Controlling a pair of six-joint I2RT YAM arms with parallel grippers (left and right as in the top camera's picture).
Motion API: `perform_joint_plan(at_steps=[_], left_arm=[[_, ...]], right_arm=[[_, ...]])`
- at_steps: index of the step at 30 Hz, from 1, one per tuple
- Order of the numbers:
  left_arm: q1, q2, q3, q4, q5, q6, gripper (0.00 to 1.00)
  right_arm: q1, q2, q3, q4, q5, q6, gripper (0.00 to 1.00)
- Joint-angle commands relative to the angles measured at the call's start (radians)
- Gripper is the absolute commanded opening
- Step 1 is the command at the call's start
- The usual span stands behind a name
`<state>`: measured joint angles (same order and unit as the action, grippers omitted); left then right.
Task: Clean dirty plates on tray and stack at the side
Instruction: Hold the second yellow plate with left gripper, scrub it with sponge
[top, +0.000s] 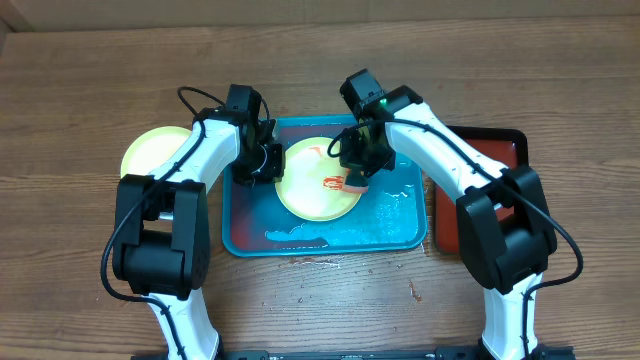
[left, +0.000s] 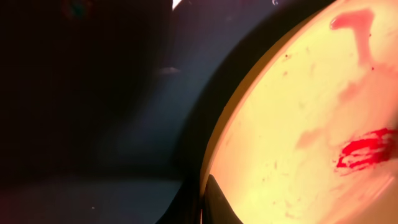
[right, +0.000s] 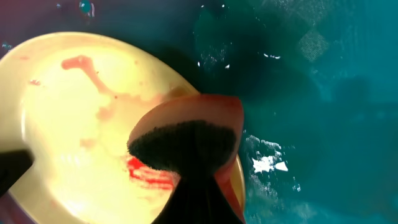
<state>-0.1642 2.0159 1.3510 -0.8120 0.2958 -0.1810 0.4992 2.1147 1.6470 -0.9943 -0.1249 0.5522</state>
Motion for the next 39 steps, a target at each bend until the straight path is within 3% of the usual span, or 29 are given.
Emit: perform_joint_plan(at_steps=[1,8,16,24,28,39], left_arm=[[-0.01,-0.032,0.021,-0.003,0.068,0.003,0.04],[-0.023,-0.032,0.021,-0.023,0.083,0.002,0.04],[-0.027,-0.032,0.021,-0.026,0.098,0.005,0.04],[-0.027,-0.032,0.021,-0.018,0.097,0.005,0.04],[-0.024,-0.032,0.021,-0.011,0.093,0.001,0.04],[-0.024,-0.032,0.021,0.0,0.093,-0.003,0.04]], right_arm=[[-0.002,0.022,-0.038,0.039,0.012,0.029,0.04],[-0.002,0.09,-0.038,0.085,-0.038,0.079,0.04],[0.023,0.192,-0.038,0.216,-0.42,0.068,0.04],[0.089,0.203,-0.036,0.206,-0.505,0.019,0.04],[0.053,0.178,-0.033,0.116,-0.372,0.012,0.04],[0.02,0.043,-0.025,-0.093,0.352,0.028,0.04]])
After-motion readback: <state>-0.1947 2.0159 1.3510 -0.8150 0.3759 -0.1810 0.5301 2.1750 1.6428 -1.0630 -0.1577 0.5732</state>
